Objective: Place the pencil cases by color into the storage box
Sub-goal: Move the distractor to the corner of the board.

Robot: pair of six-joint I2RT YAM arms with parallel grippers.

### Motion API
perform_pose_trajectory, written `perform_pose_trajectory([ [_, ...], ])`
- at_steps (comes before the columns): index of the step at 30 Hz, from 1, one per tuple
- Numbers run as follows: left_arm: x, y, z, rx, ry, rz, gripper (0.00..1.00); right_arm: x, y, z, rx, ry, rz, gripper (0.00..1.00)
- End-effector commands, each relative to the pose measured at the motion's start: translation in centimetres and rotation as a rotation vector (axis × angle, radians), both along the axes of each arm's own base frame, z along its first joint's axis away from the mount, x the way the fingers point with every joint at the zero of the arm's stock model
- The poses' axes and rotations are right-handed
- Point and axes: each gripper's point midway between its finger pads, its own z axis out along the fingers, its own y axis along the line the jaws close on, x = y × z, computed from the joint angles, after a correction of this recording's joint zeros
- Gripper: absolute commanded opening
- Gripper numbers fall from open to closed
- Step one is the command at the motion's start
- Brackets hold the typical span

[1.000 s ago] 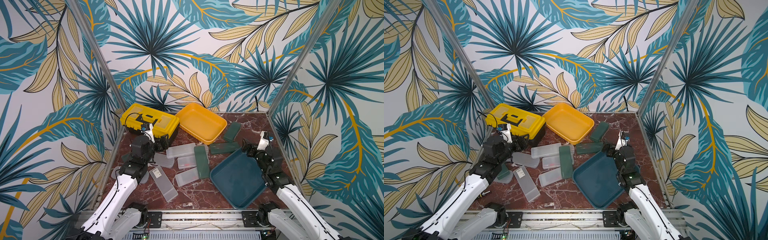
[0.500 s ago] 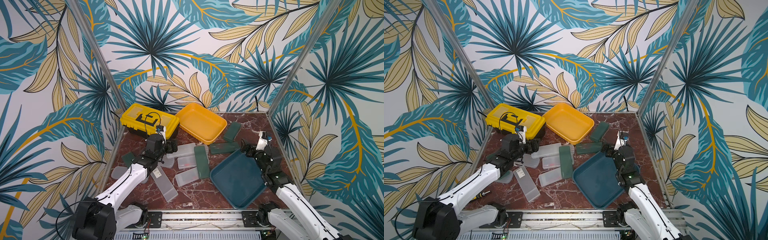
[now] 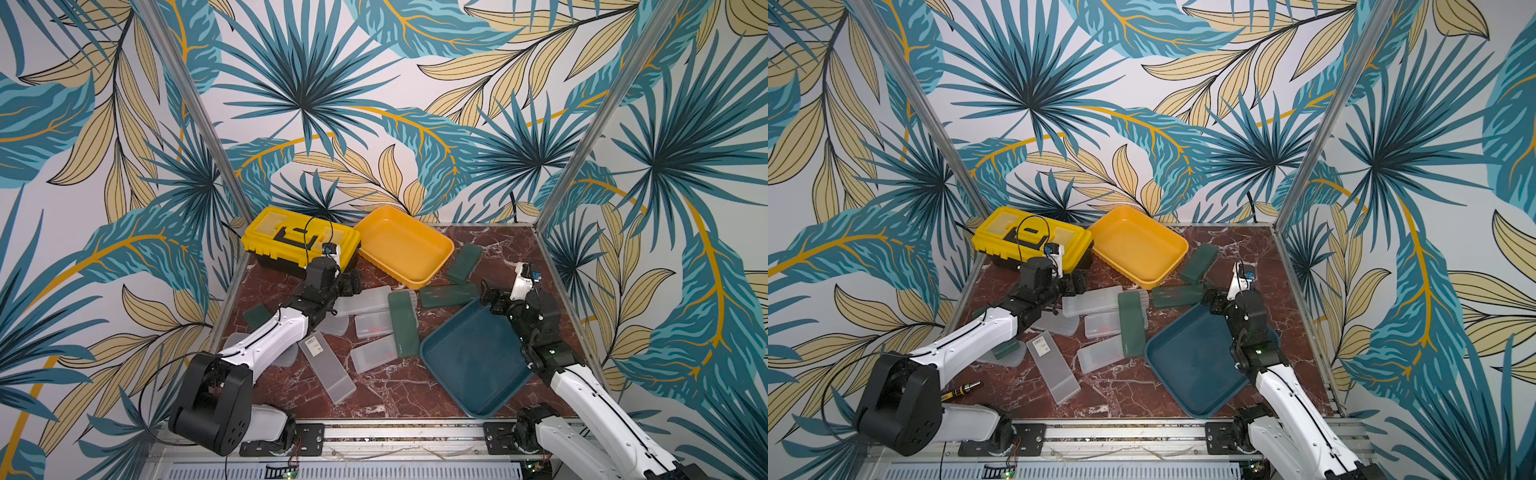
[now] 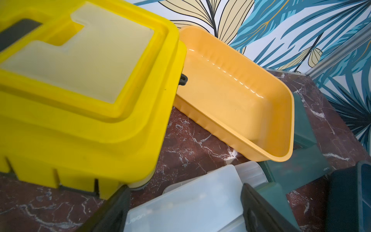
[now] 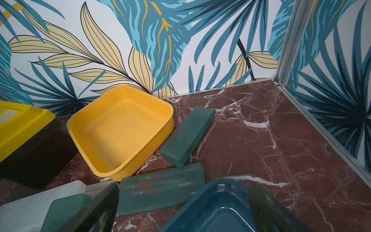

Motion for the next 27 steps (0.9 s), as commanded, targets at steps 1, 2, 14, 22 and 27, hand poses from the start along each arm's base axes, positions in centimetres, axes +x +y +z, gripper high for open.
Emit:
perform_pose_trajectory([
  [1, 2.4, -0.1, 3.5, 0.0, -0.11, 0.018, 0.87, 0.0, 0.2, -0.2, -0.011, -0.007, 0.01, 0.99],
  [2, 2.7, -0.1, 3.6, 0.0, -0.114, 0.019, 0.87, 0.0, 0.3, -0.2, -0.01, -0.007, 0.011, 0.99],
  [14, 6.1, 0.2, 4.4, 0.017, -0.131, 0.025, 0.87, 0.3, 0.5, -0.4, -0.008, -0.001, 0.02, 0.99],
  [22, 8.8, -0.7, 3.9, 0.035, -0.133, -0.016, 0.87, 0.4, 0.5, -0.7, -0.017, 0.01, 0.017, 0.99],
  [27, 10.5, -0.9, 3.4, 0.044, -0.133, -0.032, 0.87, 0.5, 0.6, -0.9, -0.018, 0.016, 0.018, 0.99],
])
